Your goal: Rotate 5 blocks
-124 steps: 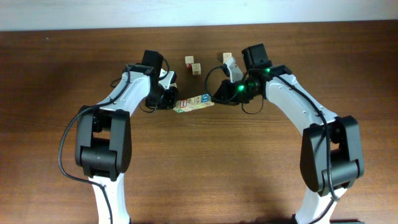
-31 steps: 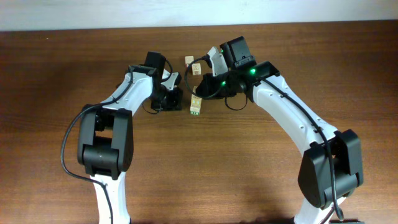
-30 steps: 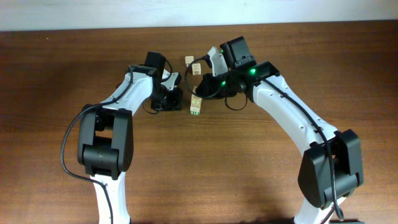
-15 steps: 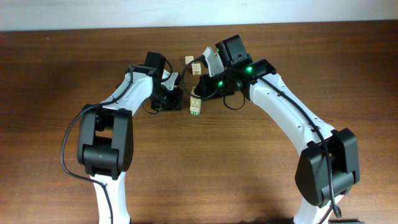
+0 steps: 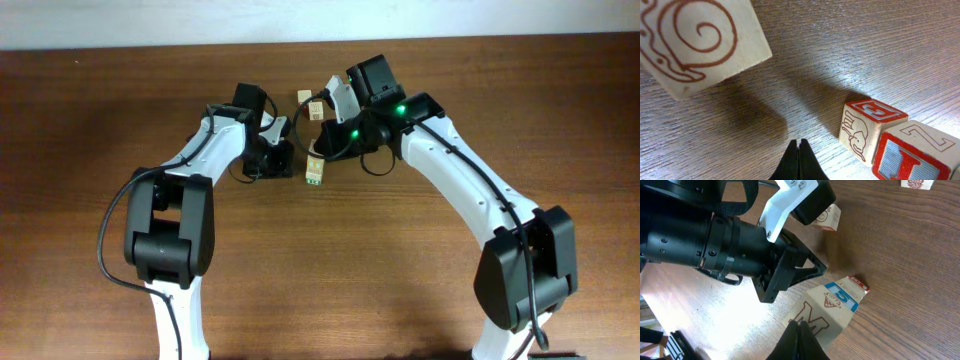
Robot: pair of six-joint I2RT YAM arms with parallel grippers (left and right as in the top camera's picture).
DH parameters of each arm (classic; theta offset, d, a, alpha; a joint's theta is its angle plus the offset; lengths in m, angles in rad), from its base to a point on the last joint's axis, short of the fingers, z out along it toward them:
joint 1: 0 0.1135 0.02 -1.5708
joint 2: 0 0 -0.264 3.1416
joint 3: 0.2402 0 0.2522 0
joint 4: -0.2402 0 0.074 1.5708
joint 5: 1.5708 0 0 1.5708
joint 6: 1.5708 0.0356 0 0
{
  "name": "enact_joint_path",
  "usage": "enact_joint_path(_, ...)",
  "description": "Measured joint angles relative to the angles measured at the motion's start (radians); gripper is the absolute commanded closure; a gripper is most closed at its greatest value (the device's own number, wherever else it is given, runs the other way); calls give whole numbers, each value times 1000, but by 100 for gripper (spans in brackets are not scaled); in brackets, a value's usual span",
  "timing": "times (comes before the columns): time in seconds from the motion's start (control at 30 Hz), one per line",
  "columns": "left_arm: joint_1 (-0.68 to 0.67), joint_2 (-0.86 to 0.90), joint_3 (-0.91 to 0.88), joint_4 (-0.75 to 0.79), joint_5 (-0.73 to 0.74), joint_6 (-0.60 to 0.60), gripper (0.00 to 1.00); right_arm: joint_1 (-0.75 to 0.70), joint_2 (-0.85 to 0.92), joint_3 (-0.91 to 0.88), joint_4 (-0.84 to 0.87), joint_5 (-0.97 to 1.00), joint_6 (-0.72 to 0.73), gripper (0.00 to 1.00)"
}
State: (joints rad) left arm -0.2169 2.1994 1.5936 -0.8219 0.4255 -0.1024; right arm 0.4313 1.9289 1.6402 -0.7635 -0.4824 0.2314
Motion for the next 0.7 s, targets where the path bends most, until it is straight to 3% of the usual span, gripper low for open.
enact_joint_path(0.7, 0, 0, 0, 0, 0, 0, 100, 3, -2, 30, -60, 45, -43, 96)
